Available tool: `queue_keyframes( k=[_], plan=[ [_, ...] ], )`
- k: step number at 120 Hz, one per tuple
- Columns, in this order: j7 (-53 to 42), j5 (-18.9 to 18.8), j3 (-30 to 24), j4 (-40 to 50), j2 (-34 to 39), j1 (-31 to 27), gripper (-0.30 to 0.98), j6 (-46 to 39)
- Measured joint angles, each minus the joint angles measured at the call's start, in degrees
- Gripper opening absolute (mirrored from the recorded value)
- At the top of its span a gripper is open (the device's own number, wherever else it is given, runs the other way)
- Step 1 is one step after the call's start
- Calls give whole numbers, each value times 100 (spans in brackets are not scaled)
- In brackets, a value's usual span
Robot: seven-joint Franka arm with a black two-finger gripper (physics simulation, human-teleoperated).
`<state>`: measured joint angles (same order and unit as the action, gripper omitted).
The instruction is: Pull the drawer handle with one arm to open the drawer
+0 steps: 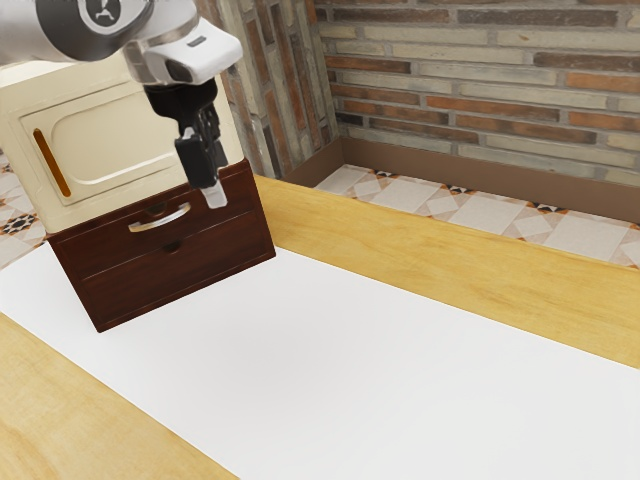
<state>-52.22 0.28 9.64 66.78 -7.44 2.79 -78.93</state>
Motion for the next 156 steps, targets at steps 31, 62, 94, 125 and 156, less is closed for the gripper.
queue_keyframes(
  k=[31,62,94,125,156],
  plan=[
    [-28,-49,12,327,225,6,68,2],
    [-35,-330,11,2435,1541,34,68,-534],
    [-38,-788,11,2842,1465,-107,69,-1342],
    [60,-1515,274,2826,1075,-107,69,-1968],
    [191,-1330,598,2272,419,-685,55,-2372]
  ],
)
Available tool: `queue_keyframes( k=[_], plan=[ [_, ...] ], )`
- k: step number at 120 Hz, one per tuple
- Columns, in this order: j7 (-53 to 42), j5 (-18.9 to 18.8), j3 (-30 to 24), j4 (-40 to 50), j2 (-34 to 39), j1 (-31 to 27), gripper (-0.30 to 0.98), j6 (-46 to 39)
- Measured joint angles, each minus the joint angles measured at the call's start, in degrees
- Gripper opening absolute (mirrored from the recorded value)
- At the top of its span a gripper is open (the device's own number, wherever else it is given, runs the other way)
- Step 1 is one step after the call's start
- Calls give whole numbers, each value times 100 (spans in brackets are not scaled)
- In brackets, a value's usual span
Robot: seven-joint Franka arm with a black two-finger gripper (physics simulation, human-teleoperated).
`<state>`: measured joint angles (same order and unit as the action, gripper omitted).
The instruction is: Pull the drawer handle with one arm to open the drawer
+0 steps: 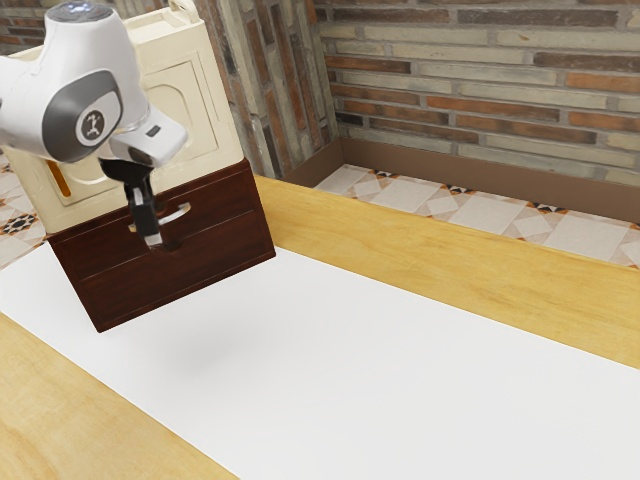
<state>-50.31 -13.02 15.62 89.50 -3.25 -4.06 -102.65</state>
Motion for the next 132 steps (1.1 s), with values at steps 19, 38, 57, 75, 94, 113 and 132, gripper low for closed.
queue_keyframes(
  k=[19,38,57,75,94,113,132],
  plan=[
    [-108,197,2,-444,-433,62,34,-139],
    [-276,205,2,-506,-581,-91,25,-368],
    [-444,239,1,-669,-819,-245,21,-523],
    [-588,262,0,-715,-912,-326,20,-598],
    [-706,290,6,-713,-1026,-371,19,-637],
    [-797,337,17,-709,-1059,-426,19,-663],
    [-846,351,38,-671,-1111,-418,18,-703]
  ],
)
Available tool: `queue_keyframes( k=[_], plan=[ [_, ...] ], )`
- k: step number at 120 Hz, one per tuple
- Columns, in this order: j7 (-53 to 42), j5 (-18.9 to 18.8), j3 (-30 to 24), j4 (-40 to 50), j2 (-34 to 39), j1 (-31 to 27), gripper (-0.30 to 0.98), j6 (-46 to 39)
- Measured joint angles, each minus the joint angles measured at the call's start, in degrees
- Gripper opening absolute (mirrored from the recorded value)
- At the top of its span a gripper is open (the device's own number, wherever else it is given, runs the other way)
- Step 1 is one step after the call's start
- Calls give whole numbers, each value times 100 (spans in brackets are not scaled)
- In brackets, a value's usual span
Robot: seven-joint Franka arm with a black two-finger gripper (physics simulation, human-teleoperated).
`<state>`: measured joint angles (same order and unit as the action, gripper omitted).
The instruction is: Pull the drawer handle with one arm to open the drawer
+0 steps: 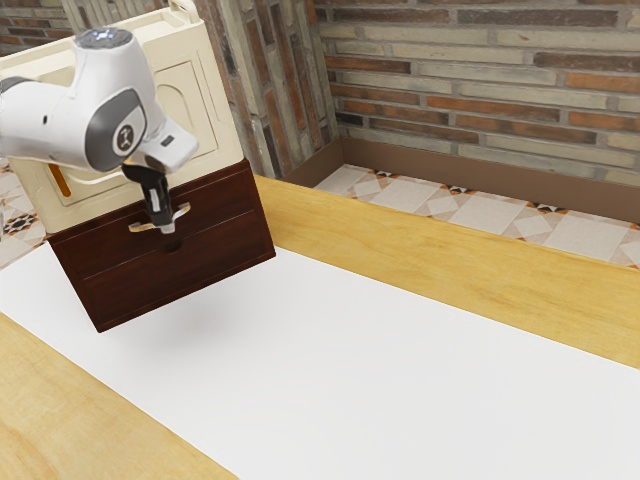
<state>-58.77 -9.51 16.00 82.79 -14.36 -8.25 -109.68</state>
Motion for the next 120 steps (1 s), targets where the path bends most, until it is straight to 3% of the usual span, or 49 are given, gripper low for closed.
queue_keyframes(
  k=[6,21,49,92,120],
  plan=[
    [19,54,36,21,-29,28,31,10],
    [12,155,66,49,-84,51,33,-1],
    [-54,147,61,156,-28,40,-6,-88],
    [-47,65,96,1372,1000,280,-10,-572],
    [28,74,111,1746,1310,401,-10,-753]
  ],
)
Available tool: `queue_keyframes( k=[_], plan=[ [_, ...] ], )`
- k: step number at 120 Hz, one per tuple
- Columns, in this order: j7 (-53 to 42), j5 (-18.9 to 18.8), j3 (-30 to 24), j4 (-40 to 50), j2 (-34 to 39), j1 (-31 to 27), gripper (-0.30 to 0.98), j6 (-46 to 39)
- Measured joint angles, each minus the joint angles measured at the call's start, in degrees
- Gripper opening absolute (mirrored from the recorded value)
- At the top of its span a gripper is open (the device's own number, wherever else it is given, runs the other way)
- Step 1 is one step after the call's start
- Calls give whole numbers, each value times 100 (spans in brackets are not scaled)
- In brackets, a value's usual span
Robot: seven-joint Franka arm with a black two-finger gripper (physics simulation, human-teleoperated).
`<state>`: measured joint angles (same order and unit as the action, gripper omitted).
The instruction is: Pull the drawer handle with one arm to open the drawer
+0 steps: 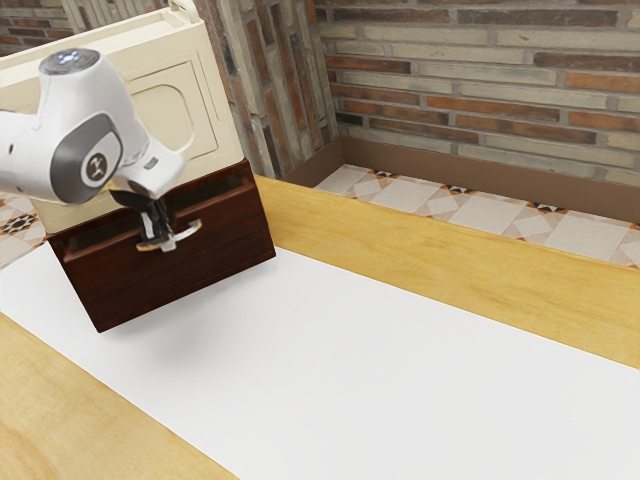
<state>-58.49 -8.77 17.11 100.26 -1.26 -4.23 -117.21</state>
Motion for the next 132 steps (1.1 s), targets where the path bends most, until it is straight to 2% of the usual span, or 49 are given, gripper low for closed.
queue_keyframes(
  k=[92,132],
  plan=[
    [393,-1,-65,1524,1360,825,-10,-81],
    [476,-16,-200,1742,1561,803,-10,-78]
  ],
)
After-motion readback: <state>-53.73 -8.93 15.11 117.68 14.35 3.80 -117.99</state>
